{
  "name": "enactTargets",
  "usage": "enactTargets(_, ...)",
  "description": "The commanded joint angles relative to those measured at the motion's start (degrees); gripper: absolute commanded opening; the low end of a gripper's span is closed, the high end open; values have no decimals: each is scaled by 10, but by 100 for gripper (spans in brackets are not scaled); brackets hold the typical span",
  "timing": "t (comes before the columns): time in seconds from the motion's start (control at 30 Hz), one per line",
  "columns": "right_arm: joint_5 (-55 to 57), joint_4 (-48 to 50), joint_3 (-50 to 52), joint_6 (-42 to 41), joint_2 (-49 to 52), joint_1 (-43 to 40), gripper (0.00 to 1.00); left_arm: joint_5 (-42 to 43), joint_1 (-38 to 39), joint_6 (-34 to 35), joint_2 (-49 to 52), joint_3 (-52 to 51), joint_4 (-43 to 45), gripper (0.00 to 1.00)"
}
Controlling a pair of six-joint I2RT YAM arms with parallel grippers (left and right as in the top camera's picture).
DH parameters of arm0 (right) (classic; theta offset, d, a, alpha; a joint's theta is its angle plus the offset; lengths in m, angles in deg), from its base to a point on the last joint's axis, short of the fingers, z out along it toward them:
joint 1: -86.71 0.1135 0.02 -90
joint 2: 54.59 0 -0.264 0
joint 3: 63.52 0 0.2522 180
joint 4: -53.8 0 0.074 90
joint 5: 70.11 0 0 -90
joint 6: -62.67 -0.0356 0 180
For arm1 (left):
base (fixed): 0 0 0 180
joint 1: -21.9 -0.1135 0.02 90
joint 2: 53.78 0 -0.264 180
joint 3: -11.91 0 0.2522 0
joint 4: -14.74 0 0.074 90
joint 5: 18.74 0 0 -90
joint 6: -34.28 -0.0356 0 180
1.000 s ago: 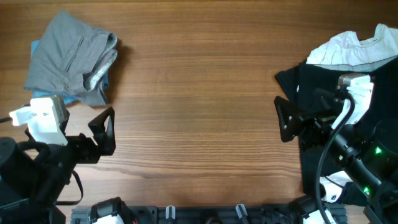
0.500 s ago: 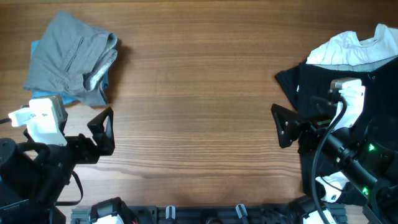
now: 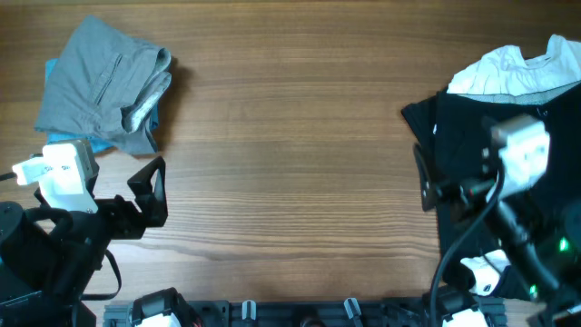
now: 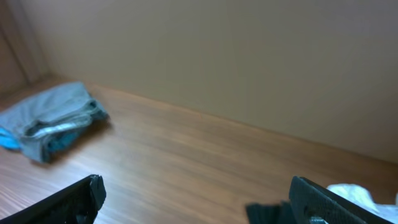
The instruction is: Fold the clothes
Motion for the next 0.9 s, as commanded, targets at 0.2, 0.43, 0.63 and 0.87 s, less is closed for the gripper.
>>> enactTargets(0.2,-85,171,332,9,-232,-82,100,-5,3,-9,-2,-3,-1,100)
enactTargets(0.43,-85,294,530,-64,-340,-115,100,-5,3,-9,-2,-3,-1,100)
enactTargets(0.63,-97,410,637,-95,-377,-115,100,-5,3,-9,-2,-3,-1,100)
enactTargets(0.87,-115,473,699,-107,-377,-115,100,-5,3,-9,-2,-3,-1,100)
